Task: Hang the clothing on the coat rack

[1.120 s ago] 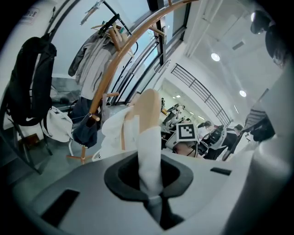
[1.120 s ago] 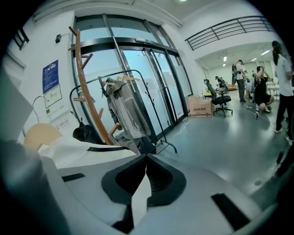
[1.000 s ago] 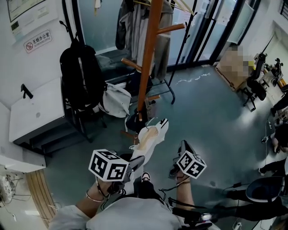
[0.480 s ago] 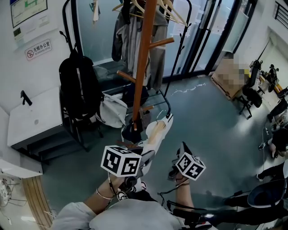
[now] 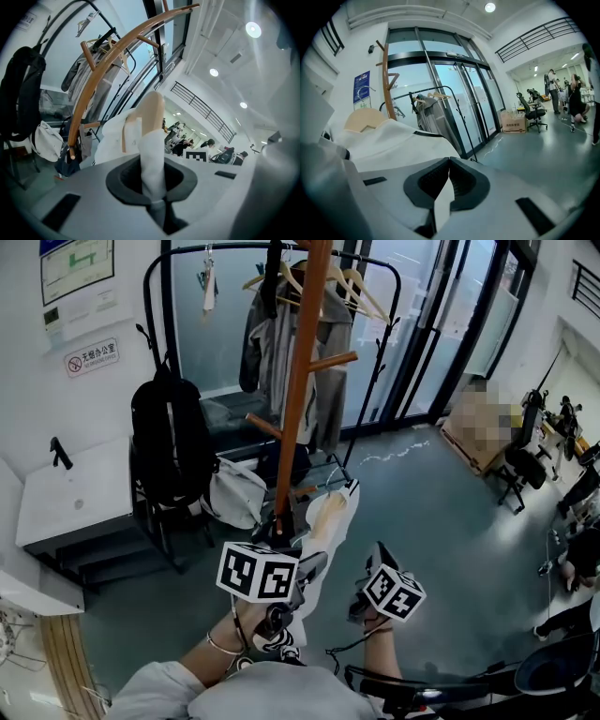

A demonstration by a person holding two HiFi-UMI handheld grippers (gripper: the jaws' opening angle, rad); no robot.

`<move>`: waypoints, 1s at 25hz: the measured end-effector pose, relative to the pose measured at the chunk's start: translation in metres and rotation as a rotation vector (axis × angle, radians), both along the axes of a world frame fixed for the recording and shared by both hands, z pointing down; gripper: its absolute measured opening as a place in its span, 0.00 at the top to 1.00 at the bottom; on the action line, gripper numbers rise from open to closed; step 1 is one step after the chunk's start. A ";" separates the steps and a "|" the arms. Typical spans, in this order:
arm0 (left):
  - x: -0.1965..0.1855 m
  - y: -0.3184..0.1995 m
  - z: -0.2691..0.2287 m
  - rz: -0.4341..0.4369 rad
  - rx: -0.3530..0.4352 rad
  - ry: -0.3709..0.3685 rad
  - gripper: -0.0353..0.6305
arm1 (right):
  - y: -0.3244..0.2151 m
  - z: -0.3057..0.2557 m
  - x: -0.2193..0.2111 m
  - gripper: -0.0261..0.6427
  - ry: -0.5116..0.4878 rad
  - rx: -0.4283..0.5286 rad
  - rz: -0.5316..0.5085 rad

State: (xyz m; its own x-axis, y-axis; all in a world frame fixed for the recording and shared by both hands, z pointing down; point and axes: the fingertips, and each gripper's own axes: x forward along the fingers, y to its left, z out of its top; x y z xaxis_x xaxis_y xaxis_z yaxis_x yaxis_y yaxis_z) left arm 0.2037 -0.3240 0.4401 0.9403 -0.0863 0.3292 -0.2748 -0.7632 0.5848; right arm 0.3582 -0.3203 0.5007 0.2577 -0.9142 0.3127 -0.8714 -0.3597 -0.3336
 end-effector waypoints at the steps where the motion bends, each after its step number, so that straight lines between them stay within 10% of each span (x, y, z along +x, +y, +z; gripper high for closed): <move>1: 0.001 -0.002 -0.003 -0.002 0.004 0.003 0.88 | -0.002 -0.002 0.000 0.93 0.002 0.003 -0.004; 25: 0.032 -0.052 -0.068 -0.043 0.102 0.083 0.88 | -0.045 -0.035 0.023 0.93 0.034 0.042 -0.057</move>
State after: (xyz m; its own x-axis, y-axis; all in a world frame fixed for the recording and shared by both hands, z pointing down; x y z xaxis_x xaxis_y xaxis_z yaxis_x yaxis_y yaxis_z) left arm 0.2360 -0.3764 0.3722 0.9586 -0.1565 0.2378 -0.2627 -0.8081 0.5272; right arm 0.3808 -0.3649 0.4653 0.2144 -0.9399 0.2656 -0.9010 -0.2953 -0.3177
